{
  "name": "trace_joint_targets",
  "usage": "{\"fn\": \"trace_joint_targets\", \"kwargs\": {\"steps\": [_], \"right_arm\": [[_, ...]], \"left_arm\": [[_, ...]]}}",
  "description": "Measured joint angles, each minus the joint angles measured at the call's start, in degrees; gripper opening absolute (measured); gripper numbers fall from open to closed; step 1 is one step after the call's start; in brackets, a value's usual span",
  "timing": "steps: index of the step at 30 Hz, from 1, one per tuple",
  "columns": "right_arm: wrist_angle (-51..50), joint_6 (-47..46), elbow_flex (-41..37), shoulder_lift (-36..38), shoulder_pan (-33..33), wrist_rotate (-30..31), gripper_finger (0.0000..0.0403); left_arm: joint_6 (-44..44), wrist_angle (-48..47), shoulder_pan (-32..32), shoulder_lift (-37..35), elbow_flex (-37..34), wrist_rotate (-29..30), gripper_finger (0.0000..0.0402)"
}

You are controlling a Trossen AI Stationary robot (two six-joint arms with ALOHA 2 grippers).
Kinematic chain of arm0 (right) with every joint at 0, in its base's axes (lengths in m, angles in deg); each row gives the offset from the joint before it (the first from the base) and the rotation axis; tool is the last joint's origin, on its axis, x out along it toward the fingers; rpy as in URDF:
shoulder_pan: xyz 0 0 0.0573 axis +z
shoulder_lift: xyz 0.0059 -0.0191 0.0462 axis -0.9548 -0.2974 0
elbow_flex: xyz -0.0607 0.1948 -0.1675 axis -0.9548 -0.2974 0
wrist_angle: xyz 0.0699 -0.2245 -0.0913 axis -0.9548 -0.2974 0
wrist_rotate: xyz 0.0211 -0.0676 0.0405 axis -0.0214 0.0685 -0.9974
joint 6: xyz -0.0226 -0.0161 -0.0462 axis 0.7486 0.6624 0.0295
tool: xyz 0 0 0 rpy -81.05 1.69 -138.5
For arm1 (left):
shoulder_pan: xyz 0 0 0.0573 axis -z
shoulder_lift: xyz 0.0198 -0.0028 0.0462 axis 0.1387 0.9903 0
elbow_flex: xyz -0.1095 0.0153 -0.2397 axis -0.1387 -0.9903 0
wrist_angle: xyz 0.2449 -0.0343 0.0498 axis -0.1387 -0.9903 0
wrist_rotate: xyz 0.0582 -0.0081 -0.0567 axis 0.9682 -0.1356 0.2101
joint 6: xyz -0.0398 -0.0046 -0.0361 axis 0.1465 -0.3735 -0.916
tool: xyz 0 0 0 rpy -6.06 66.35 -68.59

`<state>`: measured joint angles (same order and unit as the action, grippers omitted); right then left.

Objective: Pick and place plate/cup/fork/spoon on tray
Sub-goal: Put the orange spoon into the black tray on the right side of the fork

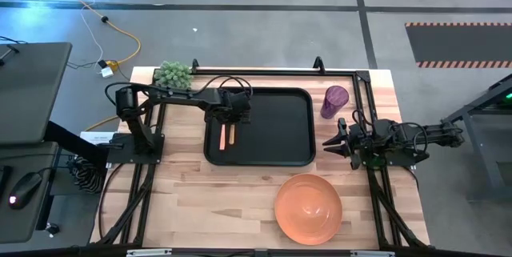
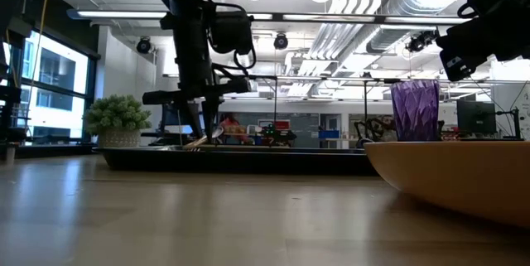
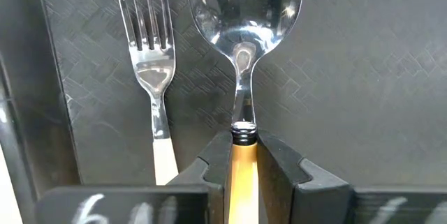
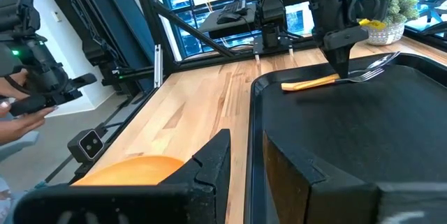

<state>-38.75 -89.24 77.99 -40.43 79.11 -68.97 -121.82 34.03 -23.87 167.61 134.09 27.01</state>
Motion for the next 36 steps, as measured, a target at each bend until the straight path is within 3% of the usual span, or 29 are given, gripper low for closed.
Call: {"fn": "trace_joint_targets", "kwargs": {"steps": [36], "right_arm": [[0.02, 0.01, 0.00, -0.13, 0.00, 0.00, 0.0079]], "left_arm": [[-1.07, 2.12, 0.11, 4.15, 0.00, -1.46, 0.0044]]}}
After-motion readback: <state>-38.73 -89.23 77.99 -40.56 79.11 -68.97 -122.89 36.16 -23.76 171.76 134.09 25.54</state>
